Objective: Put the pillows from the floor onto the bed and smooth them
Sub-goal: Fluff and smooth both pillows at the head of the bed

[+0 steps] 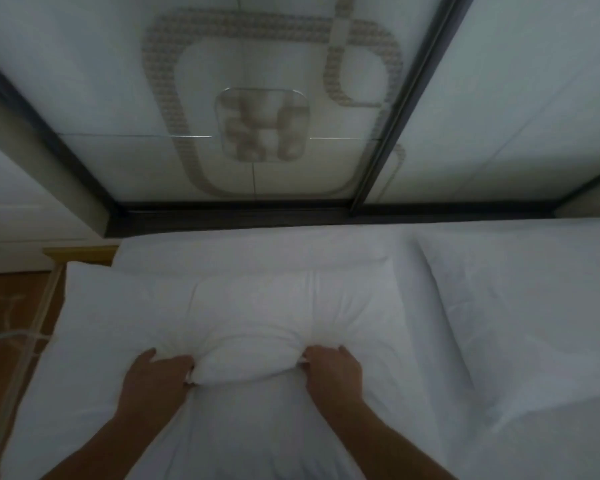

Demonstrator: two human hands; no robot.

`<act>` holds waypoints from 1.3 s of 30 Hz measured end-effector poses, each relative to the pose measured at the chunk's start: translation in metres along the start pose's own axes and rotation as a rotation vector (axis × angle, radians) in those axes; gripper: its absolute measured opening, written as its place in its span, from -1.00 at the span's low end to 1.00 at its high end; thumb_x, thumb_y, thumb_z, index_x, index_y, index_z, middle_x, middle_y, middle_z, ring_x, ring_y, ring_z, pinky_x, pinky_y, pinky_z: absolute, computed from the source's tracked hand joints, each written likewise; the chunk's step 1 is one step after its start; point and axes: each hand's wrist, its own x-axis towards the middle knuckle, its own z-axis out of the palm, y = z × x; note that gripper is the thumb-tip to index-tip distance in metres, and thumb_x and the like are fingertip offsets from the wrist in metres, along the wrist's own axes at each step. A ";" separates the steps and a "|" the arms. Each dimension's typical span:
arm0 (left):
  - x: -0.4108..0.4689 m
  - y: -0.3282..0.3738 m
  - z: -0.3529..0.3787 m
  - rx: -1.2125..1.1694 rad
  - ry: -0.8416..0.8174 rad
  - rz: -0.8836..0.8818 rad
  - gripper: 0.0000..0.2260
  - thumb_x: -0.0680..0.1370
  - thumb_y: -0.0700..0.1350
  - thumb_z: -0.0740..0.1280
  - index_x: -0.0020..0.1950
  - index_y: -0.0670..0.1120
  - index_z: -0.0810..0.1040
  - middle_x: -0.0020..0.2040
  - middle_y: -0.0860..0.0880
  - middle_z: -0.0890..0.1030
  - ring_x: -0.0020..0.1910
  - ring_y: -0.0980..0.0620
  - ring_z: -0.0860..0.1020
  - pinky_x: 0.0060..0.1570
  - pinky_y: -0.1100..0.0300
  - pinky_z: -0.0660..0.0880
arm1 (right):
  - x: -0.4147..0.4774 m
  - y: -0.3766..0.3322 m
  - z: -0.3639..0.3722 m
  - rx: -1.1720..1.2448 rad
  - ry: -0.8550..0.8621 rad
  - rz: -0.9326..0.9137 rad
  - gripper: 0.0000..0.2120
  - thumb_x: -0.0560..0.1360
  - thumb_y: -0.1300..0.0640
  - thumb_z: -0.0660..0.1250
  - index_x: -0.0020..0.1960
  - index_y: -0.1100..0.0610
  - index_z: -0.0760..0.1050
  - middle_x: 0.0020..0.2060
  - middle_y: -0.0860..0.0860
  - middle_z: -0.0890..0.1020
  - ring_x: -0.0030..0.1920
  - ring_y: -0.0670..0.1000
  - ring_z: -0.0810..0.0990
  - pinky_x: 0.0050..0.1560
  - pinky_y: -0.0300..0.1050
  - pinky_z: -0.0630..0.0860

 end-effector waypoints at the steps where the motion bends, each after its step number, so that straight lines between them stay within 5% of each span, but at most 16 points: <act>1: 0.002 0.000 -0.010 0.005 -0.017 -0.036 -0.72 0.29 0.01 0.20 -0.31 -0.08 0.66 -0.47 -0.04 0.65 -0.53 0.06 0.59 -0.02 -0.04 0.53 | -0.001 0.003 -0.007 0.038 0.020 0.033 -0.78 0.07 0.06 0.61 -0.35 -0.02 0.63 -0.44 -0.09 0.66 -0.43 -0.04 0.62 -0.33 -0.22 0.55; 3: 0.004 0.000 -0.029 -0.009 -0.005 -0.082 -0.80 0.29 0.00 0.36 -0.28 -0.11 0.67 -0.44 -0.08 0.66 -0.49 0.02 0.62 -0.04 -0.16 0.56 | -0.001 0.008 -0.022 0.130 0.035 0.094 -0.84 0.26 0.06 0.55 -0.16 -0.02 0.67 -0.25 -0.05 0.71 -0.24 0.01 0.68 -0.22 -0.15 0.56; 6: 0.014 0.005 -0.056 -0.058 0.033 -0.134 -0.71 0.34 0.05 0.28 -0.23 -0.12 0.67 -0.43 -0.14 0.65 -0.43 -0.07 0.63 0.09 -0.16 0.49 | 0.008 0.011 -0.047 0.126 0.048 0.134 -0.79 0.46 0.01 0.37 0.08 -0.04 0.62 0.04 -0.05 0.68 0.07 -0.01 0.61 0.04 -0.13 0.46; 16: 0.059 0.048 -0.080 -0.208 0.234 -0.062 -0.80 0.45 0.03 0.36 -0.17 -0.09 0.63 -0.40 -0.10 0.64 -0.36 -0.07 0.62 0.29 -0.12 0.32 | 0.030 0.069 -0.105 0.105 0.207 0.210 -0.80 0.50 -0.02 0.33 0.09 -0.03 0.61 0.05 -0.03 0.67 0.08 0.05 0.60 0.04 -0.09 0.44; 19: 0.066 0.059 -0.065 -0.103 -0.025 -0.118 -0.69 0.56 0.14 0.12 0.08 0.04 0.57 0.00 -0.01 0.67 0.11 -0.03 0.57 0.45 -0.15 0.03 | 0.034 0.093 -0.084 0.101 0.054 0.203 -0.76 0.53 -0.06 0.27 0.10 0.01 0.59 0.10 0.02 0.64 0.14 0.10 0.56 0.10 -0.02 0.44; 22: 0.075 0.053 -0.046 -0.038 -0.145 -0.157 -0.51 0.56 0.23 -0.07 0.43 0.10 0.25 0.50 0.01 0.27 0.50 -0.03 0.13 0.44 -0.23 -0.07 | 0.035 0.111 -0.059 0.076 -0.080 0.175 -0.62 0.57 -0.08 0.18 0.33 0.03 0.42 0.38 0.04 0.42 0.39 0.07 0.32 0.37 0.06 0.25; 25: 0.092 0.048 -0.028 -0.033 -0.176 -0.200 -0.43 0.53 0.28 -0.16 0.51 0.11 0.01 0.57 -0.03 -0.01 0.53 -0.11 -0.10 0.42 -0.30 -0.08 | 0.037 0.125 -0.044 0.059 -0.116 0.198 -0.51 0.57 -0.16 0.09 0.45 0.00 0.22 0.49 0.01 0.20 0.48 0.04 0.12 0.43 0.11 0.14; 32: 0.139 0.056 0.017 -0.053 -0.187 -0.232 -0.31 0.41 0.38 -0.32 0.50 0.14 -0.22 0.57 -0.05 -0.16 0.52 -0.15 -0.19 0.38 -0.35 -0.10 | 0.074 0.149 -0.030 0.012 -0.046 0.216 -0.36 0.50 -0.35 -0.22 0.50 -0.10 -0.11 0.52 -0.06 -0.08 0.50 0.00 -0.14 0.43 0.10 -0.09; 39: 0.140 0.058 0.051 -0.029 -0.261 -0.278 -0.23 0.41 0.39 -0.31 0.51 0.06 0.07 0.55 -0.07 0.10 0.51 -0.18 0.02 0.35 -0.33 -0.05 | 0.080 0.147 0.004 -0.004 -0.026 0.276 -0.37 0.51 -0.34 -0.23 0.51 -0.11 -0.18 0.52 -0.07 -0.13 0.49 -0.02 -0.29 0.45 0.17 -0.19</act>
